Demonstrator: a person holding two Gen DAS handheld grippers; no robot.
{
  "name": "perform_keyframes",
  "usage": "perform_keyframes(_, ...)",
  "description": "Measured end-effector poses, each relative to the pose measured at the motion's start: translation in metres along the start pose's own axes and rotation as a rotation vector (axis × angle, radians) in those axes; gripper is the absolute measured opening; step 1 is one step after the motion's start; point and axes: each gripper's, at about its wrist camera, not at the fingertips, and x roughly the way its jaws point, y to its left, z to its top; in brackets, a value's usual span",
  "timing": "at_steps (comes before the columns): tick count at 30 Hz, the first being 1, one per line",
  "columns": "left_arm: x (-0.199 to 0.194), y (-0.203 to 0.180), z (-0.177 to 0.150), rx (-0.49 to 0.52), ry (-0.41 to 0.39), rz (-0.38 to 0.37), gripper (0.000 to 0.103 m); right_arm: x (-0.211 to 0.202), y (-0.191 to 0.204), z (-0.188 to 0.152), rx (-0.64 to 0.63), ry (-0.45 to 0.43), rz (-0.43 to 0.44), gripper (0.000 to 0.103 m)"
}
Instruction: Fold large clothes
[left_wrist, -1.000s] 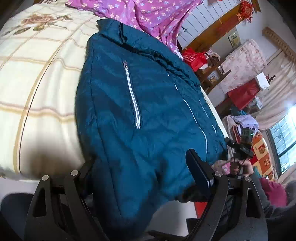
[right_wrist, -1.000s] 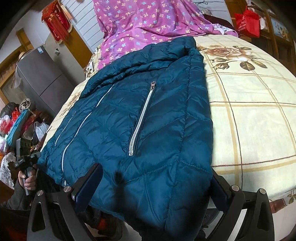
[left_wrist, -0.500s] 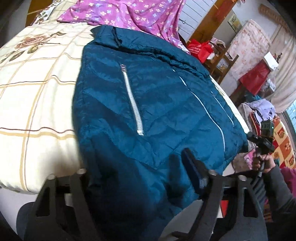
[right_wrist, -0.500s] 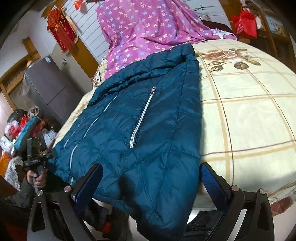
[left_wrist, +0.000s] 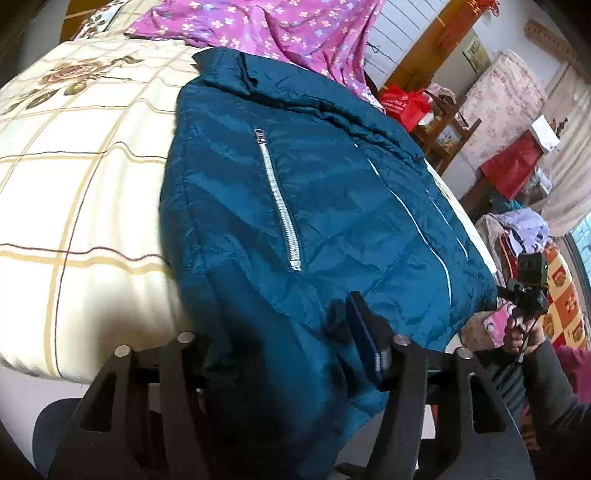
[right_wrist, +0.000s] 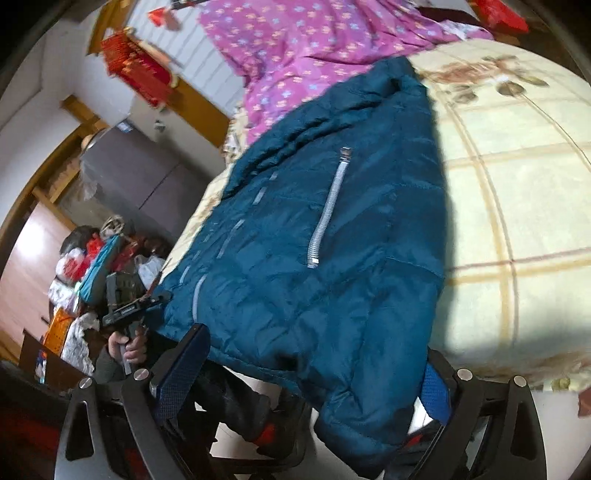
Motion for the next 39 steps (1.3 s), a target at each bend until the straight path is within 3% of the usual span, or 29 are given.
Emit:
perform_keyframes(2, 0.002, -0.004, 0.0, 0.016, 0.002, -0.006, 0.071, 0.001, 0.008, 0.002, -0.033, -0.011, 0.044, 0.099)
perform_keyframes(7, 0.004, -0.008, -0.001, 0.028, -0.002, 0.019, 0.072, 0.017, 0.006, 0.008, -0.047, -0.009, -0.057, 0.098)
perform_keyframes(13, -0.003, 0.003, -0.003, -0.037, -0.024, -0.026, 0.072, 0.021, 0.015, 0.001, -0.093, 0.012, -0.067, 0.097)
perform_keyframes(18, -0.004, -0.001, -0.006, -0.021, -0.034, 0.003, 0.072, 0.018, 0.011, 0.002, -0.07, -0.004, -0.093, 0.086)
perform_keyframes(21, -0.006, 0.0, -0.007, -0.03, -0.042, 0.011, 0.072, 0.016, 0.007, 0.003, -0.043, -0.023, -0.119, 0.069)
perform_keyframes(23, -0.007, 0.002, -0.008, -0.037, -0.049, 0.022, 0.072, 0.014, 0.003, 0.003, -0.021, -0.034, -0.148, 0.046)
perform_keyframes(25, -0.009, 0.004, -0.009, -0.048, -0.057, 0.036, 0.072, 0.011, -0.003, 0.005, 0.0, -0.025, -0.181, 0.037)
perform_keyframes(27, -0.011, 0.005, -0.011, -0.058, -0.062, 0.056, 0.066, 0.011, -0.004, 0.007, 0.002, -0.012, -0.191, 0.034)
perform_keyframes(32, -0.014, 0.011, -0.018, -0.089, -0.064, 0.092, 0.033, 0.015, 0.005, 0.006, -0.058, -0.004, -0.251, 0.034)
perform_keyframes(39, -0.017, 0.013, -0.019, -0.103, -0.065, 0.07, 0.033, 0.014, 0.0, 0.007, -0.024, -0.014, -0.23, 0.035)
